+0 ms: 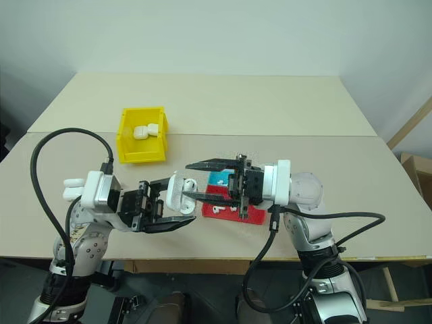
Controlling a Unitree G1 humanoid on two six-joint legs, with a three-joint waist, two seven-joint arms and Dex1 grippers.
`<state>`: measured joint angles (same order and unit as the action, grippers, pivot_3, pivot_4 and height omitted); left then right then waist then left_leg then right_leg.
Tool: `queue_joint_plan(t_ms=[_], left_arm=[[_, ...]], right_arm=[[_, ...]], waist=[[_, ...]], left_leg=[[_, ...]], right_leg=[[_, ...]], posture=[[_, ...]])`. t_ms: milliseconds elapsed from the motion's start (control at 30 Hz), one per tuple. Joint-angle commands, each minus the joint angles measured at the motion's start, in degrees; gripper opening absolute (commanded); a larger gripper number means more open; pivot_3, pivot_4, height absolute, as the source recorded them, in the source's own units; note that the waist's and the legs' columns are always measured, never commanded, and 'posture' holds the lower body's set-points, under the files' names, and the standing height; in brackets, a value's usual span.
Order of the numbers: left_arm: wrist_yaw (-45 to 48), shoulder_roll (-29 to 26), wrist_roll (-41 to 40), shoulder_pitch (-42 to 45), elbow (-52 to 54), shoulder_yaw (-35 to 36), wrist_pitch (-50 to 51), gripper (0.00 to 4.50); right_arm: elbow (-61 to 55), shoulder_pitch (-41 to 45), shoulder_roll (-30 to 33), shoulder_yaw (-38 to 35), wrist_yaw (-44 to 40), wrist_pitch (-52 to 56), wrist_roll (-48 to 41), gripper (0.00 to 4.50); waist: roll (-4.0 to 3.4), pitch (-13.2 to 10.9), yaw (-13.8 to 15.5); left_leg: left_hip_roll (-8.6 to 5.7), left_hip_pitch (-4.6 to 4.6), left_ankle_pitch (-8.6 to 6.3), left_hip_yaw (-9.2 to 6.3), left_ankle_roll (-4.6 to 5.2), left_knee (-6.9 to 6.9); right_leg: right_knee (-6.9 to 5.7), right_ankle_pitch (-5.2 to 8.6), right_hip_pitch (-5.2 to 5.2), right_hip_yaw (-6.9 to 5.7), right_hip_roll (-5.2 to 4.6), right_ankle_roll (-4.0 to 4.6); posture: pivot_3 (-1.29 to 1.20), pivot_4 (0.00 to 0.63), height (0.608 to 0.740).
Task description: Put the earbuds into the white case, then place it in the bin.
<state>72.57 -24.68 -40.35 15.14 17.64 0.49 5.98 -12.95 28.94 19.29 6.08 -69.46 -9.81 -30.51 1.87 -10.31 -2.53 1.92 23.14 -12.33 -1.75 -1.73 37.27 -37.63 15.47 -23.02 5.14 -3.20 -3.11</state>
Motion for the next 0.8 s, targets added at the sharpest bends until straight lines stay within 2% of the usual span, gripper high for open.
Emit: queue_joint_plan(t_ms=[33, 167, 267, 400, 500, 633, 800], left_arm=[[-0.14, 0.42, -0.39, 0.58, 1.25, 0.34, -1.71, 2.75], [-0.09, 0.40, -0.09, 0.52, 0.86, 0.36, -2.02, 2.75], [0.29, 0.02, 0.73, 0.27, -0.18, 0.52, -2.89, 2.75], [0.38, -0.07, 2.48, -0.49, -2.07, 0.55, -4.85, 2.75], [2.15, 0.00, 3.69, -2.04, -5.22, 0.91, -7.92, 2.75], [7.06, -1.77, 5.44, -6.37, -9.10, 2.00, -13.77, 2.75], [6.57, -2.65, 5.83, -9.85, -8.77, 2.83, -15.55, 2.75]], right_arm=[[-0.60, 0.01, 0.22, 0.52, -0.06, -0.68, 0.27, 2.84], [-0.55, 0.62, 0.27, -0.39, 0.73, -0.89, 0.12, 2.84], [-1.32, 2.39, 2.24, -2.41, 4.20, 4.00, -0.85, 2.84], [-3.71, 5.52, 10.03, -3.50, 11.39, 17.48, 1.97, 2.84], [-1.97, 9.51, 16.19, -2.70, 12.16, 24.79, 4.39, 2.84], [6.79, 18.82, 23.08, 3.43, 8.04, 34.34, 11.00, 2.84], [20.43, 29.00, 24.65, 14.00, 0.61, 32.68, 22.53, 2.84]], waist=[[0.00, 0.00, 0.02], [0.00, 0.00, 0.03], [0.00, 0.00, 0.02], [-0.01, 0.00, 0.12], [-0.03, -0.01, 0.14], [-0.04, -0.01, -0.26], [-0.06, -0.03, -0.09]], left_leg=[[0.00, 0.00, 0.00, 0.00, 0.00, 0.00], [-0.01, 0.00, 0.00, 0.00, 0.00, 0.00], [0.00, 0.00, 0.00, 0.00, 0.00, 0.00], [-0.04, 0.00, 0.00, 0.00, 0.00, 0.01], [-0.03, 0.03, 0.00, 0.01, 0.00, 0.00], [0.01, 0.00, 0.00, 0.15, 0.01, -0.02], [0.01, 0.03, -0.01, 0.17, 0.02, -0.03]], right_leg=[[0.00, 0.00, 0.00, 0.00, 0.00, 0.00], [0.00, 0.00, 0.00, 0.00, -0.01, 0.00], [0.00, 0.00, 0.00, 0.00, 0.00, 0.00], [-0.01, 0.00, 0.00, 0.00, -0.03, 0.00], [0.02, 0.00, -0.02, 0.00, -0.03, 0.01], [-0.01, 0.01, -0.11, 0.12, 0.00, 0.04], [0.03, 0.02, -0.12, 0.10, -0.02, 0.07]], posture=[[0.00, 0.150, 0.740], [0.00, 0.150, 0.740], [0.00, 0.150, 0.740], [0.00, 0.150, 0.740], [0.00, 0.150, 0.740], [0.00, 0.150, 0.740], [0.00, 0.150, 0.740]])
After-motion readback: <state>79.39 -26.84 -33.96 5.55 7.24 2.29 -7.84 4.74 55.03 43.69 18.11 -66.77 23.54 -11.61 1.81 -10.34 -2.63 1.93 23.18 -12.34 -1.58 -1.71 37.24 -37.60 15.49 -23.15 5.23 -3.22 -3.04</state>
